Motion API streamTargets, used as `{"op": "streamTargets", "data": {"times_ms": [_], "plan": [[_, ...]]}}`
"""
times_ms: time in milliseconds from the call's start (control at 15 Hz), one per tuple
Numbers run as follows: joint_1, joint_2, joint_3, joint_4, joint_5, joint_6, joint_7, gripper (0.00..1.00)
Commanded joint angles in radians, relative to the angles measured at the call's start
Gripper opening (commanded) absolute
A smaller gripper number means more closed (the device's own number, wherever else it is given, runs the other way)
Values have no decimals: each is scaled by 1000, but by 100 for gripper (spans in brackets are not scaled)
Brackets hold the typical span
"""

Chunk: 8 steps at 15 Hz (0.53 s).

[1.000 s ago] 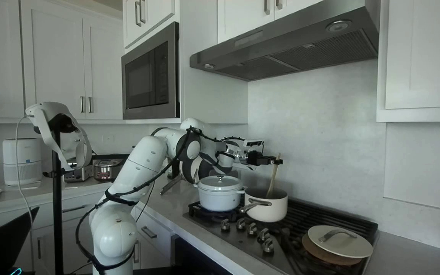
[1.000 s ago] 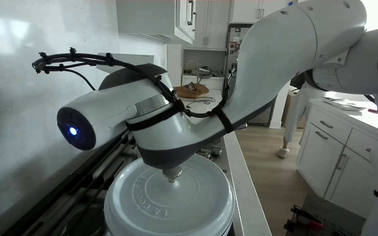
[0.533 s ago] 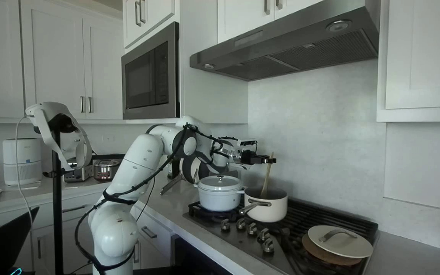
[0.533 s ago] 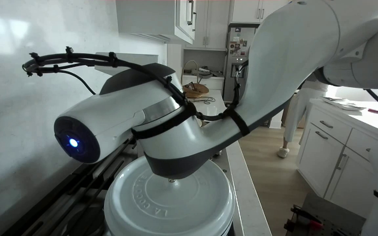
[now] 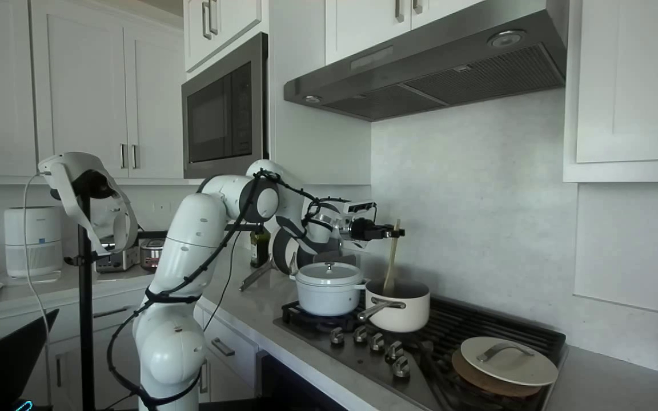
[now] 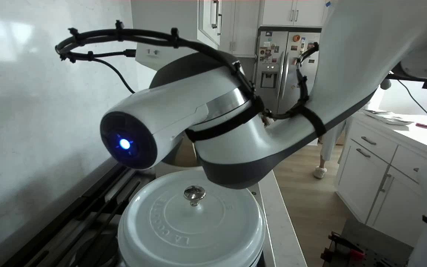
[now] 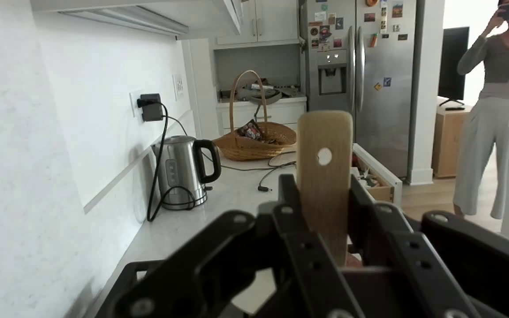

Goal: Use the wooden spoon to mix inside the pot

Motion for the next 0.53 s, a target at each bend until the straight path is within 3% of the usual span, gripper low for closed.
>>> {"op": "streamTargets", "data": {"times_ms": [0, 467], "plan": [[-48, -133, 23, -123, 36, 16, 43, 7], [-105, -214, 18, -180, 66, 24, 39, 7]]}}
